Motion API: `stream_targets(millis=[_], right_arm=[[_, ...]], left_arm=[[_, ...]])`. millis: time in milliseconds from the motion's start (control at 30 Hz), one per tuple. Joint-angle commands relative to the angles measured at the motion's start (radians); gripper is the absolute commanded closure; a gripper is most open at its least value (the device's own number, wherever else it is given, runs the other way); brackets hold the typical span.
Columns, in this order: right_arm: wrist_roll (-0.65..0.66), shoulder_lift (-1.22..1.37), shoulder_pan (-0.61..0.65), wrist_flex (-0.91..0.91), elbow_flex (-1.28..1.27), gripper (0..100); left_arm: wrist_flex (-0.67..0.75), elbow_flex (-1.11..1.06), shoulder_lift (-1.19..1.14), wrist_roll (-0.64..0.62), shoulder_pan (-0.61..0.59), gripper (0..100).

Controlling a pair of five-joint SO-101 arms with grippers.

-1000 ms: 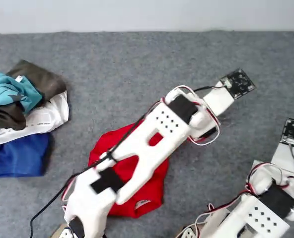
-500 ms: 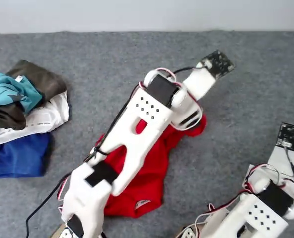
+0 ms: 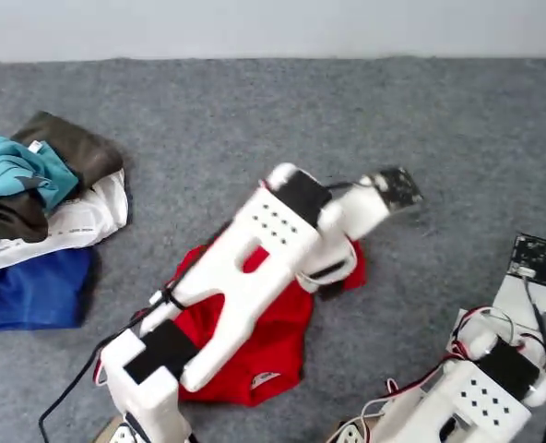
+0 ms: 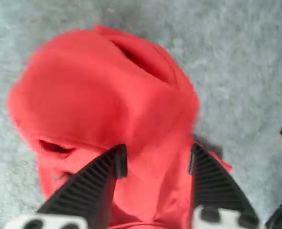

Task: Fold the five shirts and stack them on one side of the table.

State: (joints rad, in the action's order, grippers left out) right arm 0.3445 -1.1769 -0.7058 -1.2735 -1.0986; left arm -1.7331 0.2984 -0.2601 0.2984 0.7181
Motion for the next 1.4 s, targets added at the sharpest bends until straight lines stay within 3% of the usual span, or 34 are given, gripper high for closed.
stream_targets(millis=[0, 133, 233, 300, 567, 1033, 1367], right_arm=[[-0.003, -0.004, -0.008, 0.016, 0.005, 52.3], [-0.003, -0.002, -0.008, 0.016, 0.005, 52.3], [-0.003, -0.001, -0.008, 0.016, 0.005, 52.3], [-0.003, 0.001, -0.008, 0.016, 0.005, 52.3], [-0.003, 0.001, -0.008, 0.018, 0.005, 52.3], [-0.003, 0.001, -0.007, 0.018, 0.003, 52.3], [-0.003, -0.001, -0.007, 0.018, 0.003, 52.3]], left_arm=[[0.009, 0.007, 0.017, 0.006, 0.100, 79], [0.092, 0.007, -0.025, -0.071, 0.129, 79], [0.049, 0.021, -0.028, -0.086, 0.109, 79], [-0.021, 0.028, -0.028, -0.043, 0.078, 79], [-0.021, -0.148, -0.034, -0.043, -0.109, 79], [0.061, -0.326, -0.037, -0.048, -0.043, 79], [0.224, -0.364, -0.038, -0.048, -0.051, 82]])
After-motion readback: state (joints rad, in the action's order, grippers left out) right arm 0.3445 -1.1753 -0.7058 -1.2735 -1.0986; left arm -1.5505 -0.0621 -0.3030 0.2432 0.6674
